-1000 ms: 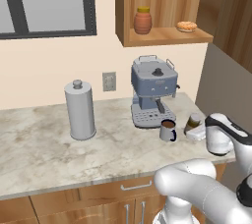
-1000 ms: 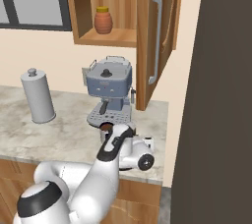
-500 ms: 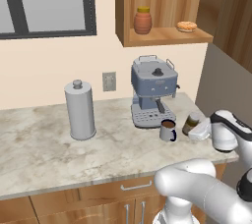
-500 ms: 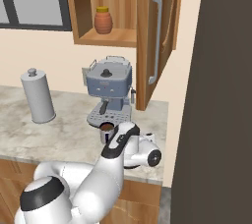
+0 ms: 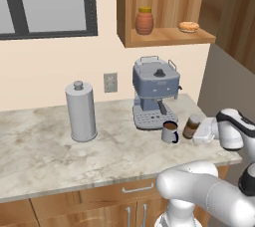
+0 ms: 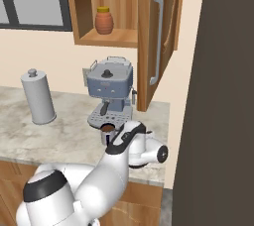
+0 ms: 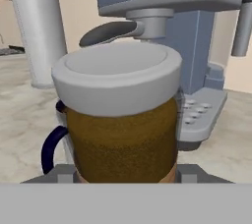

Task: Pick the cinnamon and honey bottle from the cabinet and place them next to the mug.

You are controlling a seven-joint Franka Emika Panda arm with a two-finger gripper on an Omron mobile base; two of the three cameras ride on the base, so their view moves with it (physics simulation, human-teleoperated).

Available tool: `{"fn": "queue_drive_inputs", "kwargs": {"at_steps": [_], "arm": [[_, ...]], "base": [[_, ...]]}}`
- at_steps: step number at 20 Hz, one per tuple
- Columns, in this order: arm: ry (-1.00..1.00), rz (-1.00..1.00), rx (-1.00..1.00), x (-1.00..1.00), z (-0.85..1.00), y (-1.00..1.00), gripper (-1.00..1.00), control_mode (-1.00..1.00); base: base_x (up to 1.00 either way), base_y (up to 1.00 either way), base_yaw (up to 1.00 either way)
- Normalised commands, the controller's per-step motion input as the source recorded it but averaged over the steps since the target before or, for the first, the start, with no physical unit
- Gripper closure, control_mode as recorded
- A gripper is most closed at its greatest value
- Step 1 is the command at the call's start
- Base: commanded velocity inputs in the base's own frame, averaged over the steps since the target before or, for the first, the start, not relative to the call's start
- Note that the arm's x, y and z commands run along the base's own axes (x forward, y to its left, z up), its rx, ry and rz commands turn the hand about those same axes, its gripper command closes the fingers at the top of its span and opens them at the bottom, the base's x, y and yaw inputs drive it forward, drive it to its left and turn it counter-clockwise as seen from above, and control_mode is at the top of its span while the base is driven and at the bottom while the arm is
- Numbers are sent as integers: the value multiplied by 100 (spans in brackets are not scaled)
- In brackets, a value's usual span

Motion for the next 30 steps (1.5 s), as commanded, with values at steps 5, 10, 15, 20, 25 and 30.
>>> {"fn": "queue_drive_inputs", "kwargs": {"at_steps": [5, 10, 15, 20, 25, 30], "arm": [[0, 5, -8, 0, 0, 23, 100, -100], [0, 0, -3, 0, -1, 6, 100, -100], [0, 0, 0, 0, -13, 0, 100, -100], [0, 0, 0, 0, -31, 0, 100, -100], [0, 0, 0, 0, -21, 0, 100, -100], [0, 0, 0, 0, -10, 0, 100, -100]], "base": [[0, 0, 0], [0, 0, 0], [0, 0, 0], [0, 0, 0], [0, 0, 0], [0, 0, 0]]}}
